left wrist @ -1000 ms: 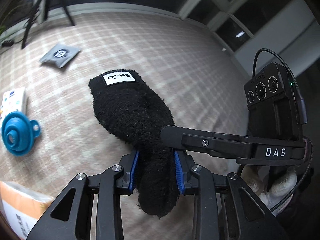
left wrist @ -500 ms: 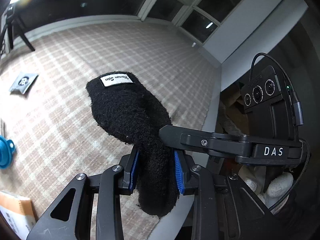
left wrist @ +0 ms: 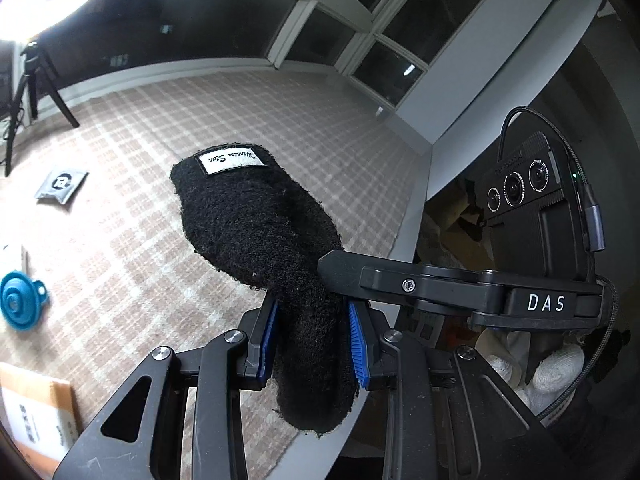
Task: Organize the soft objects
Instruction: 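Lift the glove with both grippers and carry it into the white box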
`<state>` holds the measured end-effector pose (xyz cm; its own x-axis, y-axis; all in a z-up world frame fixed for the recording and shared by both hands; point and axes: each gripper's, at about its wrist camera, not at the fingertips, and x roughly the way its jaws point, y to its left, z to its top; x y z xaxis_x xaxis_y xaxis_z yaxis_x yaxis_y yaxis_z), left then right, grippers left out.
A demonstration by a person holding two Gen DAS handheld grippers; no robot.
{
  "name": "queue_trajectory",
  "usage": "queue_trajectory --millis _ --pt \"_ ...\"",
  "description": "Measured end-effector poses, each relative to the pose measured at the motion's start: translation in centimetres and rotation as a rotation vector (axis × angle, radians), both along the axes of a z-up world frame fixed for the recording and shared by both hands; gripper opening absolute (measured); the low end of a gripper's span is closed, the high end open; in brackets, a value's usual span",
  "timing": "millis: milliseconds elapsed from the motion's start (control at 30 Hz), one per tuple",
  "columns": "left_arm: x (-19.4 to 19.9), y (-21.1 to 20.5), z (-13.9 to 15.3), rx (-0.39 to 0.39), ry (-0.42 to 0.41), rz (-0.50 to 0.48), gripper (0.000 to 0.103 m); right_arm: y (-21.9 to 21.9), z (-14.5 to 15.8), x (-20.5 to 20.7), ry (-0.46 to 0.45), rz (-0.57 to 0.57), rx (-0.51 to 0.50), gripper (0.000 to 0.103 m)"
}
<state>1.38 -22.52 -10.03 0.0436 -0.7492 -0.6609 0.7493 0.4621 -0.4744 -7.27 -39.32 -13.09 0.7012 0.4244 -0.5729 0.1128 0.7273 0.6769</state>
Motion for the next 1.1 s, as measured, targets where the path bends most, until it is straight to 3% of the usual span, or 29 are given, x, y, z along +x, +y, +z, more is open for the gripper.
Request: queue_trajectory --millis 333,533,1100 --pt "0.1 4.4 1.2 -0.032 -0.017 0.102 0.027 3.9 1.8 1.9 -0.018 0.100 -0.029 0.029" --pt "0.5 9.3 2.3 -0.057 -0.047 0.220 0.027 8.2 3.2 4.6 -0.042 0.217 -0.051 0.029" --pt "1.4 27.5 2.7 -0.070 -0.089 0.671 0.028 28.2 4.1 13.6 -0.073 0.678 -0.073 0.028"
